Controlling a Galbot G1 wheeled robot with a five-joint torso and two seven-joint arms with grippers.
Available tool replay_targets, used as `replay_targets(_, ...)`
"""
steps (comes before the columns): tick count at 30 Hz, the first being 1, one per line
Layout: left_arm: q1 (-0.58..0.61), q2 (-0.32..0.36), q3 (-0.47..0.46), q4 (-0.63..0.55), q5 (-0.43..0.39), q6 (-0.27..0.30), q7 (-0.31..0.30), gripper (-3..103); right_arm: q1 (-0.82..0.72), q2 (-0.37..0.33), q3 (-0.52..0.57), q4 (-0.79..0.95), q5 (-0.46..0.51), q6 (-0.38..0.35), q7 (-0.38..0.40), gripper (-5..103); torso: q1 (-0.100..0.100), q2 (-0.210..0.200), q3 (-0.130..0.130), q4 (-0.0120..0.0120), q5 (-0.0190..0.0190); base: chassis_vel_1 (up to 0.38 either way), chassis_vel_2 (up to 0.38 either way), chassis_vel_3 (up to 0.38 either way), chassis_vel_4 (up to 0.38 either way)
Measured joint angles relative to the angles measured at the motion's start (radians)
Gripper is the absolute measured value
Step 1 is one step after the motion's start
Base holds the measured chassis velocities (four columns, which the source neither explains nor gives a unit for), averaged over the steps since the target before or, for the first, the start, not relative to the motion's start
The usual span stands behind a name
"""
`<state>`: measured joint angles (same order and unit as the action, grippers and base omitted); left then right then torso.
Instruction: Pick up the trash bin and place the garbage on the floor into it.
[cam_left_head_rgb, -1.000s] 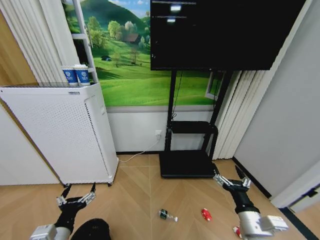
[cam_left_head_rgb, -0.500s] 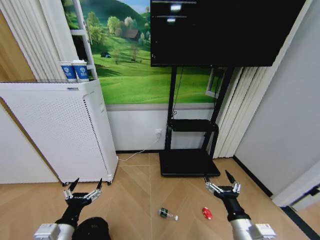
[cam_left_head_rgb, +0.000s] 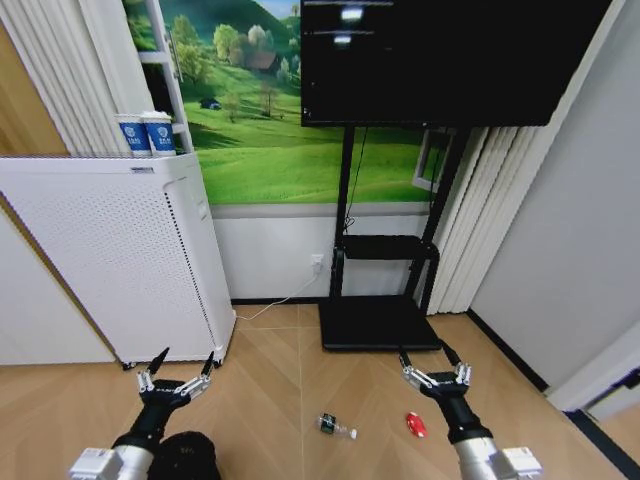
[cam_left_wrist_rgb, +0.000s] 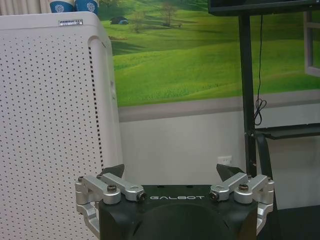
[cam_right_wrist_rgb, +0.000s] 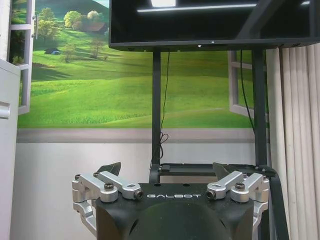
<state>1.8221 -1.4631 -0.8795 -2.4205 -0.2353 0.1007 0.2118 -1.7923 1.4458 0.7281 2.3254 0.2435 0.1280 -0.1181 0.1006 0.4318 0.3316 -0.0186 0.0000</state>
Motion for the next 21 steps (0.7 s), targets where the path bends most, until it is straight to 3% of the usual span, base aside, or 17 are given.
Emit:
replay_targets(8,-0.006,0.001,-0.013,0.004,-0.032,0.002,-0.010,103,0.019,-0.007,0.027,-0.006,0.036,-0.001,0.034,100,-0.012,-0.032,-0.020,0.0000,0.0000,0.000,0.000,0.000,0.000)
replay_targets(13,-0.011,0.004,-0.023,0.004,-0.045,0.005,-0.012,99,0.038,-0.010,0.040,-0.014,0.053,-0.006,0.057,100,-0.019,-0.053,-0.034,0.0000,0.0000,0.000,0.000,0.000,0.000)
replay_targets(21,-0.012,0.004,-0.024,0.008,-0.045,0.005,-0.013,99,0.035,-0.007,0.040,-0.016,0.032,-0.005,0.060,100,-0.032,-0.086,-0.054,0.0000,0.0000,0.000,0.000,0.000,0.000)
